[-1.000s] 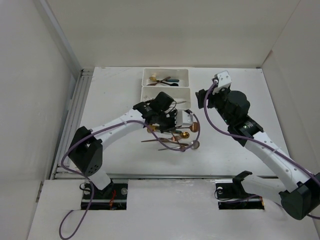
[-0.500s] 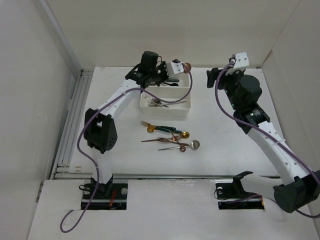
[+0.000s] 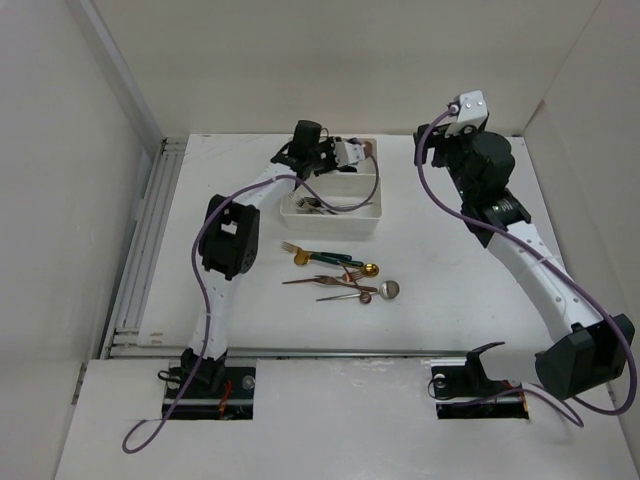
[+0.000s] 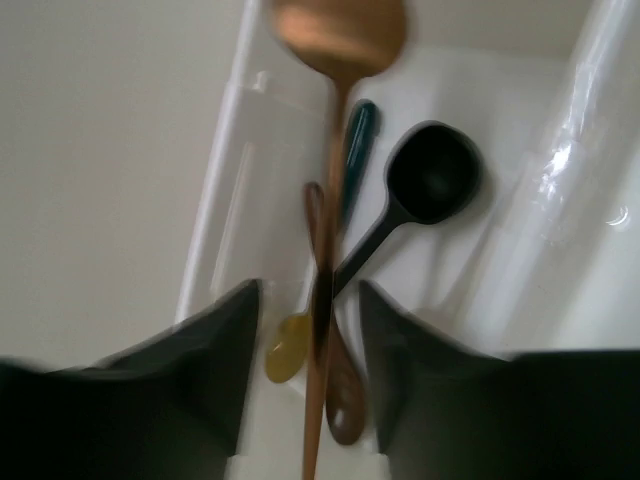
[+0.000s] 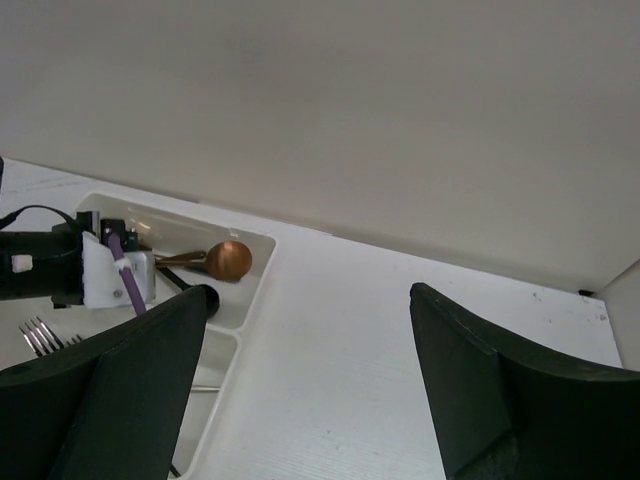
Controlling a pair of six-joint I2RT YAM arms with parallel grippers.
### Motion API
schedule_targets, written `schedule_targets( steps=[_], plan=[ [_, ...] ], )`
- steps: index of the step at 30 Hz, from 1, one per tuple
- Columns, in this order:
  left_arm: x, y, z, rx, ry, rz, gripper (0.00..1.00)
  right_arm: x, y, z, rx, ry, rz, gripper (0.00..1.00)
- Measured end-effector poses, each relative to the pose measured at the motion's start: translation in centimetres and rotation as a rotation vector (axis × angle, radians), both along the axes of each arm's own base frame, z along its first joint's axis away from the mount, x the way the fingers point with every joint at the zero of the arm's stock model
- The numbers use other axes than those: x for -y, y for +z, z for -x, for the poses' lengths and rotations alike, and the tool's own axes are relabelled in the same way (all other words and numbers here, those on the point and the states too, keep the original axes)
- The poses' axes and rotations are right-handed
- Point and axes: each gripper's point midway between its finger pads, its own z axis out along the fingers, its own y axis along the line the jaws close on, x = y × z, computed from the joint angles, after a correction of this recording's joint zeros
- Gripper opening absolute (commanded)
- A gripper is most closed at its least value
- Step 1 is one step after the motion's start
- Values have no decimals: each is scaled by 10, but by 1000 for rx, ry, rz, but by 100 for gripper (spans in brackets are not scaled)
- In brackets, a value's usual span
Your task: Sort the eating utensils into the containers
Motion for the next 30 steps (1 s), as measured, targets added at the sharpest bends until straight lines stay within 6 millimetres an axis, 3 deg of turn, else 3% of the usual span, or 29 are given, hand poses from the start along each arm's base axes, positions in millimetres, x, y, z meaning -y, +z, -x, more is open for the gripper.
schedule_targets(
  steps=[1,3,5,9,13,17,20,22,24,27,30],
  plan=[
    [1,1,-1,6,-2,1,51,0,1,0,3,0,0,87],
    [3,14,-6,59,-5,15,74,-1,3,0,7,4,1,87],
    [2,24,-5,81,-5,26,80,-2,3,0,8,11,2,87],
    [0,49,1,81,8,83,83,-6,3,1,7,37,0,87],
    [1,99,12,72,11,179,80,-16,3,3,4,86,-12,87],
    [0,150,62,29,-62,220,72,-31,2,11,-1,136,-29,87],
    [6,160,139,-68,-178,209,64,-47,-4,27,-10,188,-34,87],
    [17,149,193,-147,-274,196,60,-57,-7,41,-17,221,-39,87],
    [26,118,242,-258,-358,160,55,-63,-8,53,-20,243,-44,87],
    [28,48,298,-444,-410,56,49,-67,-5,67,-21,259,-52,87],
    [12,-25,344,-597,-402,-79,47,-66,-1,79,-17,256,-64,87]
  ],
)
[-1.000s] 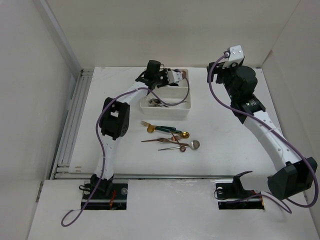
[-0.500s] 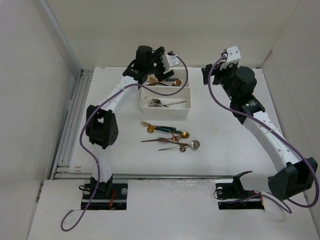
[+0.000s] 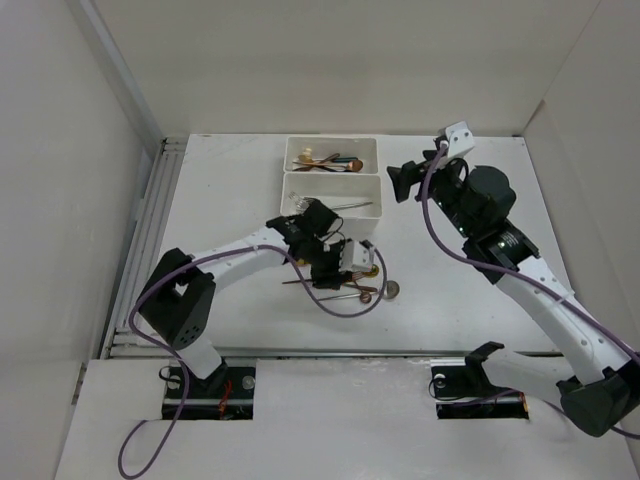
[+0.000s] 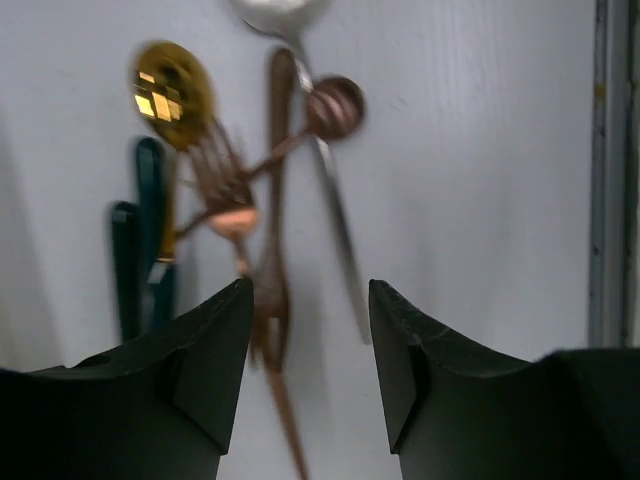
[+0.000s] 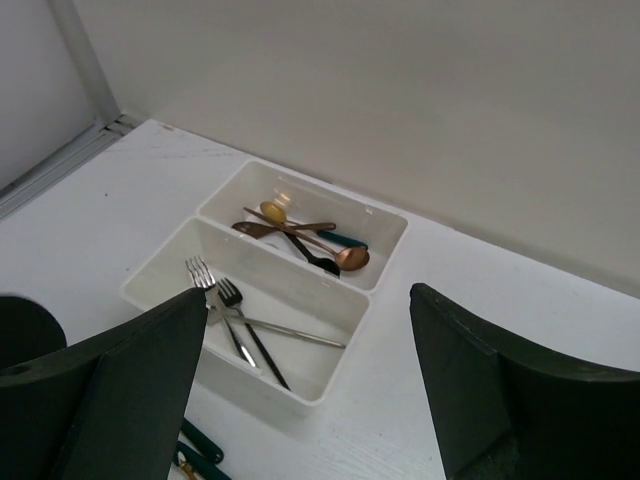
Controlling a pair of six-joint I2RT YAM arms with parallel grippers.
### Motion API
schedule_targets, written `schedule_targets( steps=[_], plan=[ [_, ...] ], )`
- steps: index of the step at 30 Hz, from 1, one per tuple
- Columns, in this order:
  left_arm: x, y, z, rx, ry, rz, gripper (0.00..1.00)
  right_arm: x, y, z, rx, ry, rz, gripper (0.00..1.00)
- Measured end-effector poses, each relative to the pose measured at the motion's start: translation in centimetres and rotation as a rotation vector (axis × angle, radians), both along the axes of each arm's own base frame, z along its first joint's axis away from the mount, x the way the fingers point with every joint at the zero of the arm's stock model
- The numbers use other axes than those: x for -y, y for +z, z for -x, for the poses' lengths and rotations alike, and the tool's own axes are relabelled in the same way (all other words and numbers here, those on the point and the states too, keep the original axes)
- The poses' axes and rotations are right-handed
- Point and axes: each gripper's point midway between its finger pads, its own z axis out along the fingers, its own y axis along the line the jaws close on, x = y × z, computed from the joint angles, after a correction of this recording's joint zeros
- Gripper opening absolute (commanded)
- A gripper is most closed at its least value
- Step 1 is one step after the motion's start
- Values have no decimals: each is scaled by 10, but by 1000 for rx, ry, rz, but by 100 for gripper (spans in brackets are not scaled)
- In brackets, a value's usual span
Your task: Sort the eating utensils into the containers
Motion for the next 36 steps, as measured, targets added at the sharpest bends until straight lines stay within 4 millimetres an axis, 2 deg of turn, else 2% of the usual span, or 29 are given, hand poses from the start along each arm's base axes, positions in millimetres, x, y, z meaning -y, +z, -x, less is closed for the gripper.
schedule_targets(
  steps=[1,3,5,9,14,16,21,29,31,32,34,36],
  plan=[
    [-6,-17,13,-29,-9,-39,45,0,1,3,-1,-1,-5,87],
    [-15,-37,29,-58,-14,-93,45,0,2,9,-5,-7,-12,87],
    [-18,-47,36,-55,-18,-122,45,0,-1,16,-19,-9,-12,87],
    [-6,-52,32,-1,-9,-117,47,1,-12,25,-51,-22,-5,87],
    [3,-74,24,12,25,-142,48,9,-22,35,-79,-46,0,87],
    [9,-74,22,25,30,-130,48,12,-19,37,-73,-57,-7,87],
    [15,-81,30,25,12,-146,47,19,-15,42,-68,-81,-13,87],
    [33,-81,35,60,3,-149,44,25,-20,43,-88,-108,2,87],
    [39,-81,34,70,21,-146,38,27,-21,44,-91,-116,6,87],
    [42,-81,32,76,34,-145,20,29,-22,44,-94,-119,8,87],
    [48,-82,29,87,56,-143,4,31,-22,46,-95,-125,9,87],
    [53,-82,26,108,72,-140,0,34,-22,48,-93,-133,9,87]
  ],
)
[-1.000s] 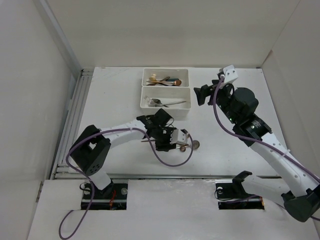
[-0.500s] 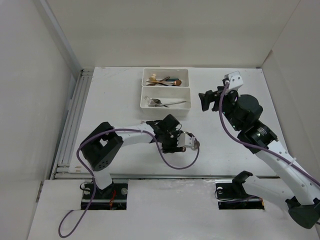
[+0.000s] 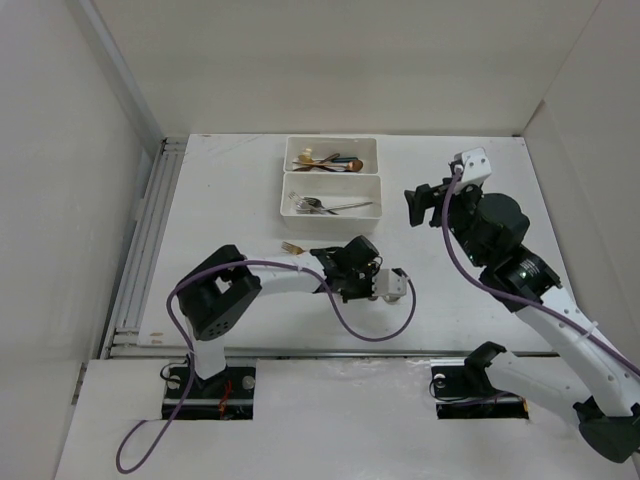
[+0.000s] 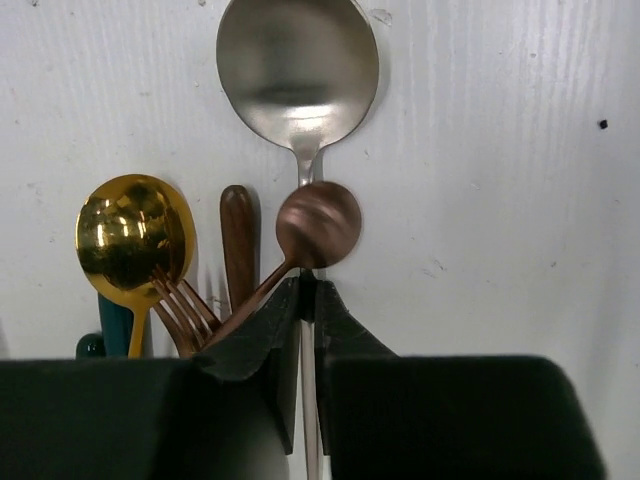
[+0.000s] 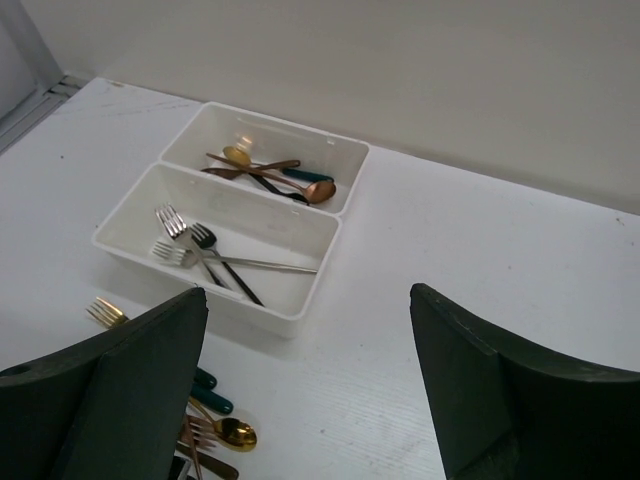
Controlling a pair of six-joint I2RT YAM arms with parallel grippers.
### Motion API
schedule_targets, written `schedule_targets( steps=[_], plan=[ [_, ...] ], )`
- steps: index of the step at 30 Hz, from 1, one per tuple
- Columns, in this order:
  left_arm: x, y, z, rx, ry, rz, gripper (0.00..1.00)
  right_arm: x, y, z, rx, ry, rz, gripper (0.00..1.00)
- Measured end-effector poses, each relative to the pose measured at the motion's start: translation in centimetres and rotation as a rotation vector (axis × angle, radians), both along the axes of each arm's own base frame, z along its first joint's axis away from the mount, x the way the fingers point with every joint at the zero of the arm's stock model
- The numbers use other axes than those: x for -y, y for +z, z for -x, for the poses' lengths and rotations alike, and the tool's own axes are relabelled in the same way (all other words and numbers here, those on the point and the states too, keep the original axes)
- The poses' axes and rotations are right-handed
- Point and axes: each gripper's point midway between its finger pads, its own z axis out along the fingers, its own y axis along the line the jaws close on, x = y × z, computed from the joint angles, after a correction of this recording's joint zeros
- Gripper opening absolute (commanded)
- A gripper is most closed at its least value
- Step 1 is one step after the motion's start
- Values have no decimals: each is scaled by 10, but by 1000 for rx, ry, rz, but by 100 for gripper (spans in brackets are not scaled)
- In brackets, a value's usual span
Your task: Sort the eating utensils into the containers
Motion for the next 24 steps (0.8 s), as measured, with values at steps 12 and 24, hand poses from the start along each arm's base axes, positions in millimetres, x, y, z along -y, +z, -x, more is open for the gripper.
schedule_targets(
  steps=[12,24],
  plan=[
    [-40,10,-16,58,59,-227,0,13,1,6,24,-33,37,87],
    [-36,128,17,-69,-176,-66,0,12,3,0,52,-31,81,87]
  ],
)
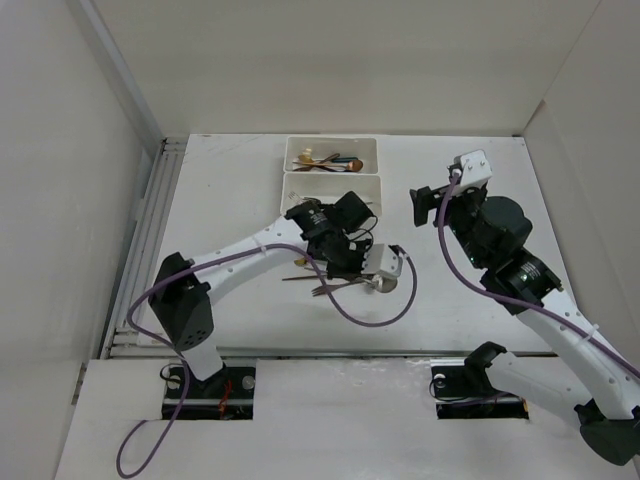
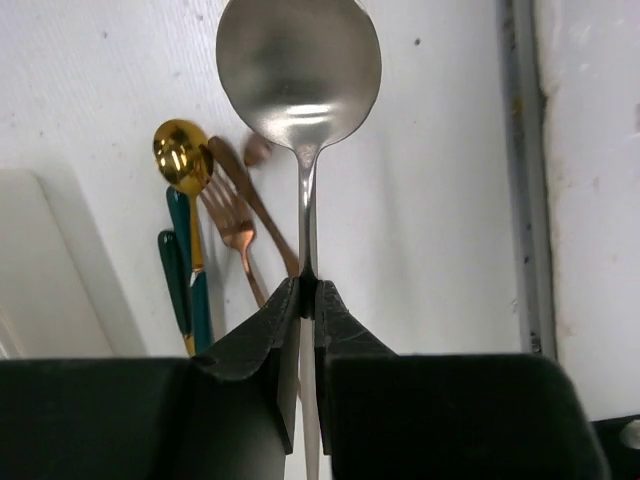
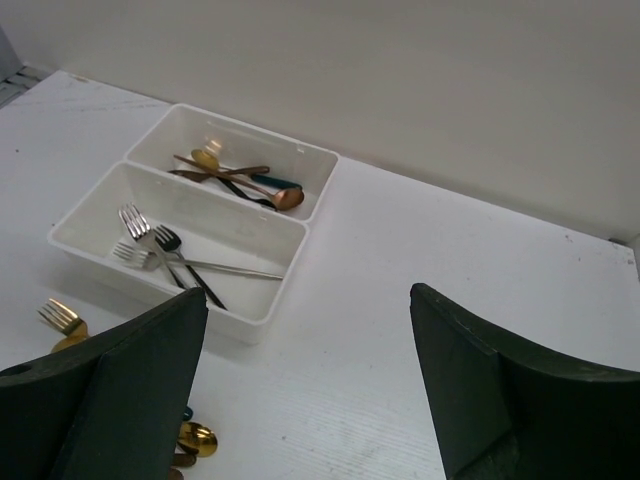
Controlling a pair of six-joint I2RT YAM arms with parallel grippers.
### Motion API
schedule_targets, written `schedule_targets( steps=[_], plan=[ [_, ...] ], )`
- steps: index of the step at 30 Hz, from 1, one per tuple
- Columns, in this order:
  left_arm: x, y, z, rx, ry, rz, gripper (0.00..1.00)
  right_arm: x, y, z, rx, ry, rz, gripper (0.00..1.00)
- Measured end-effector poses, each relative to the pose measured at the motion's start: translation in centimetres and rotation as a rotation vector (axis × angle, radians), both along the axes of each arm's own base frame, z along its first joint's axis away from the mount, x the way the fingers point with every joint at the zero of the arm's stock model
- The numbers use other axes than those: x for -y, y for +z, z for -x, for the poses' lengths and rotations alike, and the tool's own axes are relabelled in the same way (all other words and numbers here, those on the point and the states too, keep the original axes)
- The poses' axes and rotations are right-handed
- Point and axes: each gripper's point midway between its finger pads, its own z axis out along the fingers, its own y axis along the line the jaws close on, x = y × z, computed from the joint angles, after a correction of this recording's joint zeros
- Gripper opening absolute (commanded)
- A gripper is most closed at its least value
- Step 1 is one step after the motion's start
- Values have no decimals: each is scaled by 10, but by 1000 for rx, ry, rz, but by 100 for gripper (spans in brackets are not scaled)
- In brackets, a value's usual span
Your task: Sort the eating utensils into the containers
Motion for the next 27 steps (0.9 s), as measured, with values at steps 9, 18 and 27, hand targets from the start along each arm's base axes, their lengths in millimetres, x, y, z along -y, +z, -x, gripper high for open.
schedule_targets(
  steps=[9,18,27],
  plan=[
    [12,37,-52,-192,101,180,0,2,5,1,22,0,14,87],
    [4,79,-140,-14,285,319,0,20,13,-5,41,-88,11,87],
    [-30,75,-296,437,486,331,0,23,18,-39,51,-143,36,87]
  ],
)
